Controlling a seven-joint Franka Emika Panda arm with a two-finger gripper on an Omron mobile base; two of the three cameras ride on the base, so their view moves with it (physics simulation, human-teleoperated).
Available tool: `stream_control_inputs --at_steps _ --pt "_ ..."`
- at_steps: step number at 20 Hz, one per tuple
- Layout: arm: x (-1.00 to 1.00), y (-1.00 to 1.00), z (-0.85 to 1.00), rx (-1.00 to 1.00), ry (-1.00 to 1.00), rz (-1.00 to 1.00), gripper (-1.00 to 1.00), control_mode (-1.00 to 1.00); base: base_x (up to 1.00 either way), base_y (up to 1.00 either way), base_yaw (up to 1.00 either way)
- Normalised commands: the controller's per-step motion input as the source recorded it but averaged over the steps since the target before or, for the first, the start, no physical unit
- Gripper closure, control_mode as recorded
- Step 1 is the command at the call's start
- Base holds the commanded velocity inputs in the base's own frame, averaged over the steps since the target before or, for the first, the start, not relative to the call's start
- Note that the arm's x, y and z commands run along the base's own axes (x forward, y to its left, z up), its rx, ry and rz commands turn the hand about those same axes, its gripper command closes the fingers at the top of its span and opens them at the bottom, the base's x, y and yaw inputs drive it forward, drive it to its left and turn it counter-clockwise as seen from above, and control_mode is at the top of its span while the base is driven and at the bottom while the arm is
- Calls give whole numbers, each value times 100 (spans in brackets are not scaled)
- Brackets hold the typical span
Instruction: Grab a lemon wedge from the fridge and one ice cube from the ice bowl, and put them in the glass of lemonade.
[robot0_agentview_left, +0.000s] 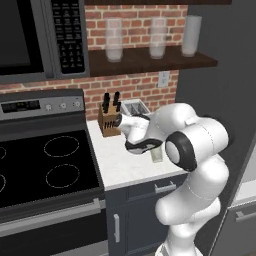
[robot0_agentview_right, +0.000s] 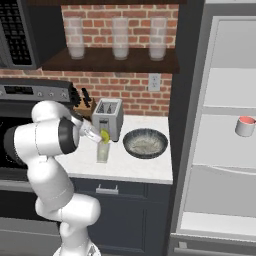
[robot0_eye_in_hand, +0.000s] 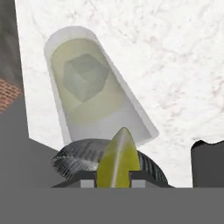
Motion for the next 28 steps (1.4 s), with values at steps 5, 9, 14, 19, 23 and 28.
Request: stream_control_inputs --at_steps 5,9,14,19,23,28 --pt "-68 -18 -5 0 -3 -1 100 -100 0 0 0" --pt "-66 -38 0 0 -1 -2 100 -100 0 0 0" --pt "-9 -25 0 0 0 -2 -100 -100 0 0 0" --pt "9 -1 -2 0 0 -3 -100 -100 0 0 0" --pt "1 15 0 0 0 -3 -100 -100 0 0 0" --pt "-7 30 7 0 -3 -5 -100 -100 0 0 0"
